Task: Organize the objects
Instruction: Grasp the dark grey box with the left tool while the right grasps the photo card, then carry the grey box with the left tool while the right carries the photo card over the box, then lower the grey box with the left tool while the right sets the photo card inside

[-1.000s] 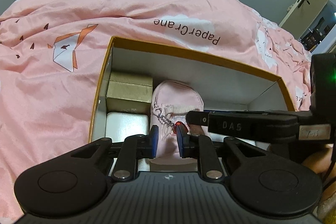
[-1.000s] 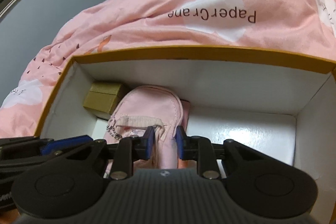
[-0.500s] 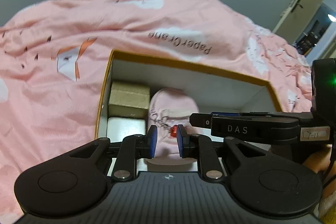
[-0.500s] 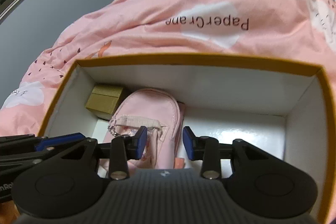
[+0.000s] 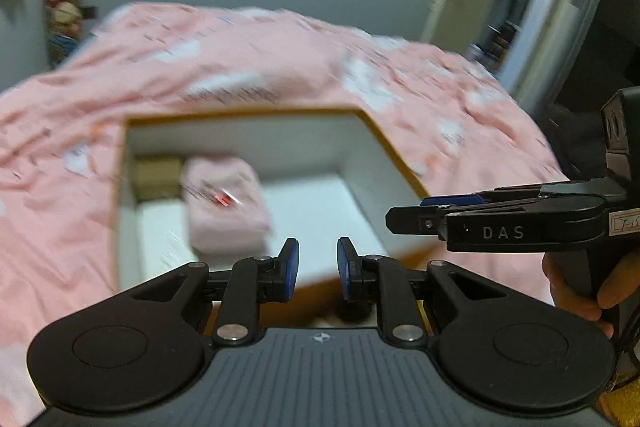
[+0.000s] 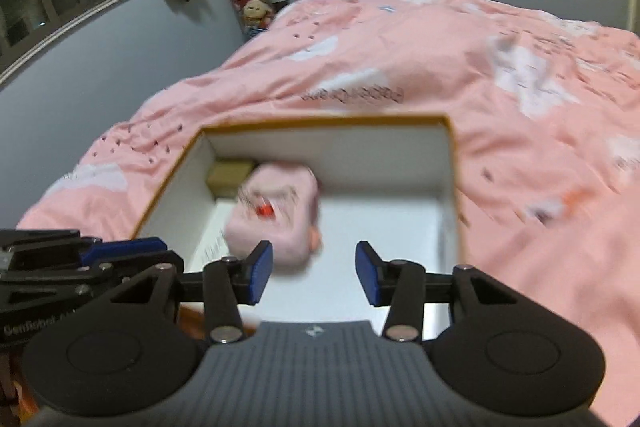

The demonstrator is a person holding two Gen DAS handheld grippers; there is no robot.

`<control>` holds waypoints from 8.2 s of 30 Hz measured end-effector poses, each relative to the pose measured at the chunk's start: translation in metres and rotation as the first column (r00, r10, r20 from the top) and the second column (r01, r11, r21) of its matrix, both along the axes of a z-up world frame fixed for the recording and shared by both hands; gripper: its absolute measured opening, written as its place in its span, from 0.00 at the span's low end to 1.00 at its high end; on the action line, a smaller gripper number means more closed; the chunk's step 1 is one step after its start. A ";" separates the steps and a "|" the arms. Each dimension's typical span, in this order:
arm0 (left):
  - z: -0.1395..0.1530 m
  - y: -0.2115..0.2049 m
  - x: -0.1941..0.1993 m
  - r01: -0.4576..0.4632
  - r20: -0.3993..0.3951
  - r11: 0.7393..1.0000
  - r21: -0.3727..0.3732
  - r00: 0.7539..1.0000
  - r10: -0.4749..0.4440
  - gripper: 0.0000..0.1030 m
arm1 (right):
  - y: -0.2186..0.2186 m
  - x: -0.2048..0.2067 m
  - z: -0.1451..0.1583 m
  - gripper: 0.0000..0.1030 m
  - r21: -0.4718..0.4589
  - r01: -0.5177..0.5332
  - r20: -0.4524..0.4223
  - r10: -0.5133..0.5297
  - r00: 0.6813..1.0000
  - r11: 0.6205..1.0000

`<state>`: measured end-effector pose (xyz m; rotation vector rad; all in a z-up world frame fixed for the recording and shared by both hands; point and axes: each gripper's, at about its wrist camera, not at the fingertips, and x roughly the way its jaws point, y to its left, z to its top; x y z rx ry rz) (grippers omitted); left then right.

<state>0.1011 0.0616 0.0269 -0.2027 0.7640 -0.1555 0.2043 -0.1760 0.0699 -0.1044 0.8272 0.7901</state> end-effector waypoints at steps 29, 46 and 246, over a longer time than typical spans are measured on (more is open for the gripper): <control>-0.125 -0.033 -0.015 -0.134 -0.507 0.941 -0.312 0.861 -0.046 0.59 | -0.094 -0.061 -0.101 0.29 -0.194 0.096 -0.250 -0.144 0.957 0.976; -0.171 -0.031 0.000 -0.287 -0.569 0.785 -0.549 0.817 -0.099 0.76 | -0.094 -0.052 -0.113 0.39 -0.183 0.071 -0.324 -0.128 0.937 0.981; -0.048 0.048 0.121 0.051 -0.159 0.985 0.162 0.987 -0.025 0.45 | 0.126 0.133 -0.062 0.09 -0.554 -0.193 0.014 0.241 0.970 0.810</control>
